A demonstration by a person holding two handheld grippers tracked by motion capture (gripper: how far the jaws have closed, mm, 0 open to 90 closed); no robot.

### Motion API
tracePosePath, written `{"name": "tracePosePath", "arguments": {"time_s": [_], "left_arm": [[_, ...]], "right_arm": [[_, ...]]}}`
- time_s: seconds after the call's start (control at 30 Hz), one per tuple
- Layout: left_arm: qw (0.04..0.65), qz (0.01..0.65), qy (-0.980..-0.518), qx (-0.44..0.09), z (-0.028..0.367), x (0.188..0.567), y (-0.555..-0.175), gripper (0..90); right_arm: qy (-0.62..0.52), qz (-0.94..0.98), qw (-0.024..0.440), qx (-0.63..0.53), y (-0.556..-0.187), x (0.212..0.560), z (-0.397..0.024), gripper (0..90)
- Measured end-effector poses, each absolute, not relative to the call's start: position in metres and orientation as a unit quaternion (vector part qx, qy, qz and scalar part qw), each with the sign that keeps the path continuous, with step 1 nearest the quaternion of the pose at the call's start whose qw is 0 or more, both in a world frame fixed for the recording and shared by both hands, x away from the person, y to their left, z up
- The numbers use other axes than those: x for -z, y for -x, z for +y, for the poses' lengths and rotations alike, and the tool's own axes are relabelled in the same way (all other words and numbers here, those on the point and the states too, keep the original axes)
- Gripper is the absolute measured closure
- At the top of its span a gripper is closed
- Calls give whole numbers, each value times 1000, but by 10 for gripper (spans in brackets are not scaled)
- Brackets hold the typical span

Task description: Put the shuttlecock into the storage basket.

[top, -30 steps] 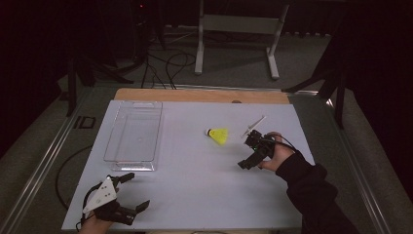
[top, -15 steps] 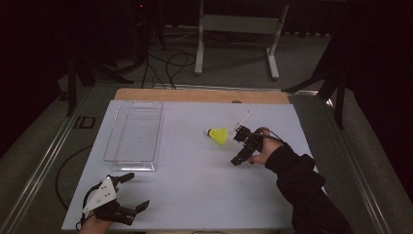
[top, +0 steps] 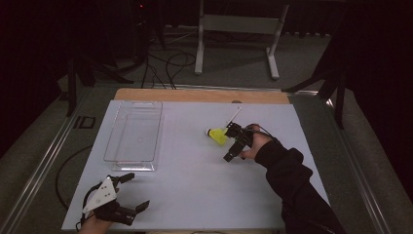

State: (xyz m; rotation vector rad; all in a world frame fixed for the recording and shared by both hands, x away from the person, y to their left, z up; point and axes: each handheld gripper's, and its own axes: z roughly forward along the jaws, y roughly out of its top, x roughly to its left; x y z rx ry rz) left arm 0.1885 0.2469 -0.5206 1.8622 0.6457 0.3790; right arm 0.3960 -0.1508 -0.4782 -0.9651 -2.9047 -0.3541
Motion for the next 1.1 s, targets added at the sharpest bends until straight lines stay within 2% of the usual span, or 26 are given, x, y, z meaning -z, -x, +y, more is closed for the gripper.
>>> {"name": "tracePosePath", "arguments": {"time_s": [0.37,0.53,0.63,1.0,1.1], "left_arm": [[536,270,-784,-158,247,521,-189,0],[536,269,-784,-158,246,521,-188,0],[537,268,-784,-157,246,521,-188,0],[535,267,-786,-156,246,521,-188,0],[534,266,-787,-156,246,522,-188,0]], "right_arm": [[325,-940,40,94,-410,481,-132,255],[332,-938,41,95,-415,481,-128,261],[339,-935,41,100,-421,481,-126,334],[360,-927,38,97,-434,485,-122,382],[361,-926,41,101,-439,487,-120,427]]}}
